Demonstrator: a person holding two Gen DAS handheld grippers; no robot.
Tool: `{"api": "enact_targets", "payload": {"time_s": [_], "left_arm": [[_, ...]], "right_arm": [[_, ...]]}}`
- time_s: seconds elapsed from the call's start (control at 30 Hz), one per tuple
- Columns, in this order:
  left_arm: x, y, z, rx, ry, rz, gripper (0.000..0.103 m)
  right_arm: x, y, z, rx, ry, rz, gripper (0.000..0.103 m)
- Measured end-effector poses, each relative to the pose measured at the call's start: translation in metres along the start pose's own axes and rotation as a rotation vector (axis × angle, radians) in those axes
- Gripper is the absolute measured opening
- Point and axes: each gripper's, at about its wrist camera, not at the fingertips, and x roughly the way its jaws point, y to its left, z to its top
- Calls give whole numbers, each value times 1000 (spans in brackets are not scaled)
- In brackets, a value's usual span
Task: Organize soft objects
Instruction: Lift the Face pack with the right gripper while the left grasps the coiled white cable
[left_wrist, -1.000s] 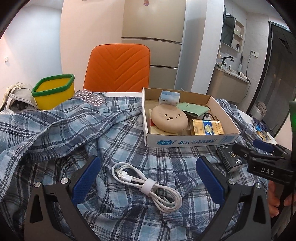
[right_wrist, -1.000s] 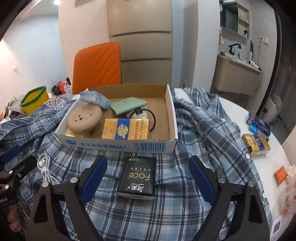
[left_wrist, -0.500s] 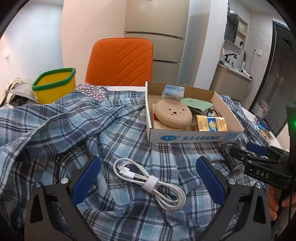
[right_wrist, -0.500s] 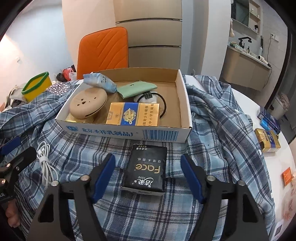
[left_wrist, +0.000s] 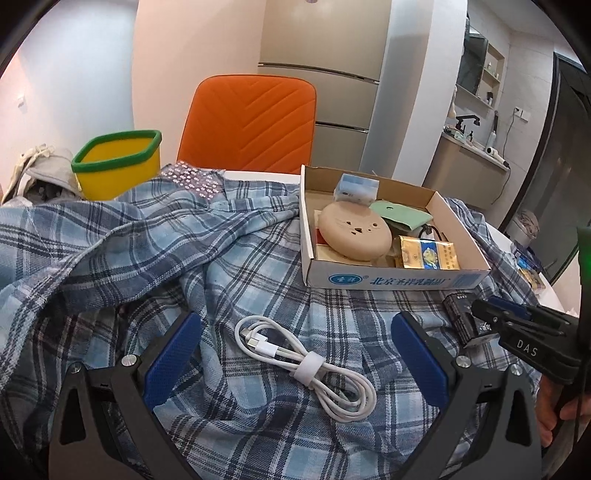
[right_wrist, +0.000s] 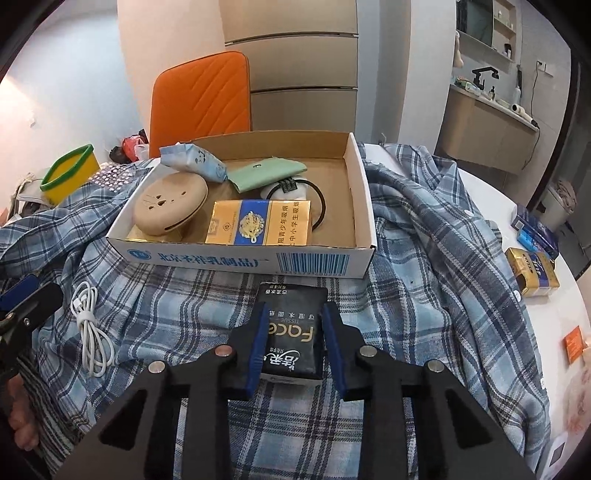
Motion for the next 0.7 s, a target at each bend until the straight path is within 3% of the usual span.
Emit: {"api": "enact_targets", "payload": {"time_s": [0.13,0.2,0.37,0.53,0.6,0.7], "left_arm": [[0,2,1,-10,4,-1,102],[1,1,0,-7,11,-1,102],[4,-1,-1,10,26,14,102],[12,4,-1,-9,77,18,102],[15,2,-2,4,97,17,102],[19,-1,-5,27,128,14,102]], "right_arm": [[-5,0,1,7,-27,-13,36],[-7,0,1,4,-40,-18,83],[-3,11,1,-44,-24,-47,83],[24,13,0,-59,108,-75,64],[28,14,-1,-62,129,-75,49],[22,13,-2,-53,94,-78,49]]}}
